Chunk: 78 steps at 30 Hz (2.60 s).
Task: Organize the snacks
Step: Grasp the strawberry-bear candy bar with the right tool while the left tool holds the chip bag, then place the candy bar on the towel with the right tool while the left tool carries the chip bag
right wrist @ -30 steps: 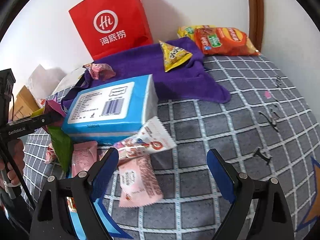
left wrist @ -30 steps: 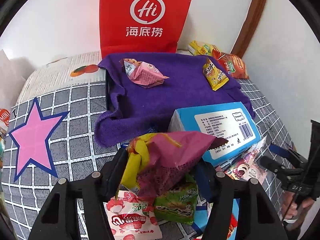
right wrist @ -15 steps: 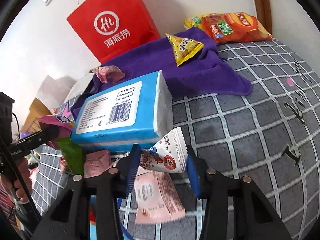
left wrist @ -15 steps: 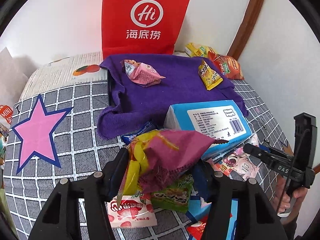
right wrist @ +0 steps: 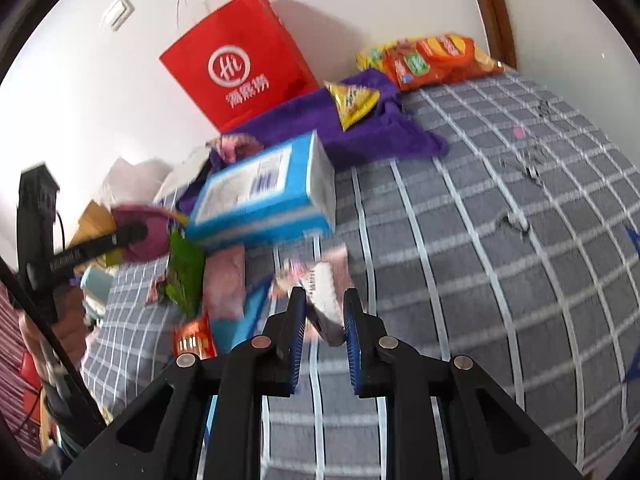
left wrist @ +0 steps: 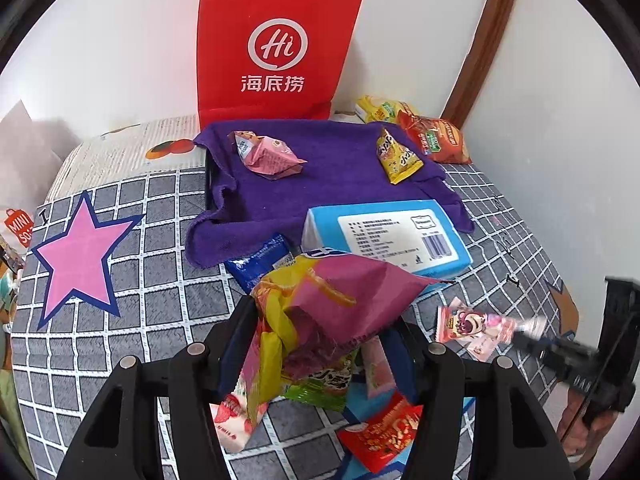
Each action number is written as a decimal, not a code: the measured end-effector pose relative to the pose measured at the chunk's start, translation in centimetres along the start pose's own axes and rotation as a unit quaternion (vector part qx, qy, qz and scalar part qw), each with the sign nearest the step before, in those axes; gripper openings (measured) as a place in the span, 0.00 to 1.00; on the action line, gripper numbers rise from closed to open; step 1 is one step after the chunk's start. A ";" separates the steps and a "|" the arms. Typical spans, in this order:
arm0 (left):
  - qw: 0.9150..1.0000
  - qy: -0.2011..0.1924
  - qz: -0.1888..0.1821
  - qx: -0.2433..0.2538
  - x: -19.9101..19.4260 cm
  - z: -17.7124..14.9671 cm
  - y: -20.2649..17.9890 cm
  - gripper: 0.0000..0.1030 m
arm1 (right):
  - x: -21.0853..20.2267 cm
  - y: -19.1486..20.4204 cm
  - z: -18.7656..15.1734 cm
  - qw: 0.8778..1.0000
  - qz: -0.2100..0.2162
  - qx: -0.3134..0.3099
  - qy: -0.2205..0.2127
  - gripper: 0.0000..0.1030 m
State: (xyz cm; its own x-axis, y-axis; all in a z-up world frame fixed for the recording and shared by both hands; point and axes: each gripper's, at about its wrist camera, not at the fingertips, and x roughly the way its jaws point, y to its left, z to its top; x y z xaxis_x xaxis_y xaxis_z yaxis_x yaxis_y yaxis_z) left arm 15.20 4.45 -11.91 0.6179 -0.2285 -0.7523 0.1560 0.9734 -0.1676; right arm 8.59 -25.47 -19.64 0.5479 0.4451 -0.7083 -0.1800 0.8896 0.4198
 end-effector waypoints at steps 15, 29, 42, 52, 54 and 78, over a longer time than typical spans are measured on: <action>1.000 -0.009 -0.004 -0.014 -1.3 -0.7 0.4 0.51 | -1.8 3.8 -0.1 0.990 -0.069 -0.113 -0.050 0.51; 0.999 -0.005 0.001 -0.040 -0.3 -0.4 3.4 0.50 | 4.5 9.1 5.2 0.967 -0.083 -0.239 -0.008 0.51; 0.998 0.007 -0.019 -0.067 1.4 -0.2 5.6 0.50 | 7.6 6.0 2.5 0.968 -0.095 -0.224 0.053 0.33; 0.998 0.008 -0.030 -0.060 1.1 -0.3 5.0 0.50 | 9.0 7.4 2.8 0.971 -0.064 -0.224 0.058 0.22; 0.998 0.008 -0.031 -0.060 0.8 -0.3 5.1 0.49 | 8.2 7.8 2.7 0.971 -0.057 -0.226 0.046 0.22; 0.998 -0.047 -0.024 -0.031 -2.7 6.0 2.4 0.49 | -0.8 9.9 14.3 0.980 -0.063 -0.159 -0.102 0.22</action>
State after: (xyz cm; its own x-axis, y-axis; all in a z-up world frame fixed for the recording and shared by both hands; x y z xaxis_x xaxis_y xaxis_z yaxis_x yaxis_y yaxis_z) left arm 18.53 7.36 -6.43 0.6808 -0.2733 -0.6795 0.1411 0.9594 -0.2444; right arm 18.00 -18.46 -6.78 0.7281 0.3295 -0.6011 -0.3292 0.9372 0.1150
